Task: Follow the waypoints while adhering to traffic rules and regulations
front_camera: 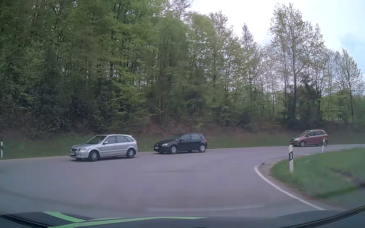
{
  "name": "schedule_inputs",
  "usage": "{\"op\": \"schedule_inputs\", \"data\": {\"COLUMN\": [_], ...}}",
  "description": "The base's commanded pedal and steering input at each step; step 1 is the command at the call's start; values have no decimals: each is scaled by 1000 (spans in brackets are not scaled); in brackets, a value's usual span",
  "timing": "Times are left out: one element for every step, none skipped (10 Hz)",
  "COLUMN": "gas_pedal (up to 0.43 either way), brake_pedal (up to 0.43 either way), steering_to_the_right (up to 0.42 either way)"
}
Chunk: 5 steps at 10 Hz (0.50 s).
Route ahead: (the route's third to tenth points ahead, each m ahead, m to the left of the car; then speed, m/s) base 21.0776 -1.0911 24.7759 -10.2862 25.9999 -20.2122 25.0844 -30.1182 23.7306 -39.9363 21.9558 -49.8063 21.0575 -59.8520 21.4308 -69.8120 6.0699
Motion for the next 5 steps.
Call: {"op": "schedule_inputs", "data": {"gas_pedal": [189,189,189,189,189], "brake_pedal": [0,0,0,0,0], "steering_to_the_right": [-22,4,26,41,59]}}
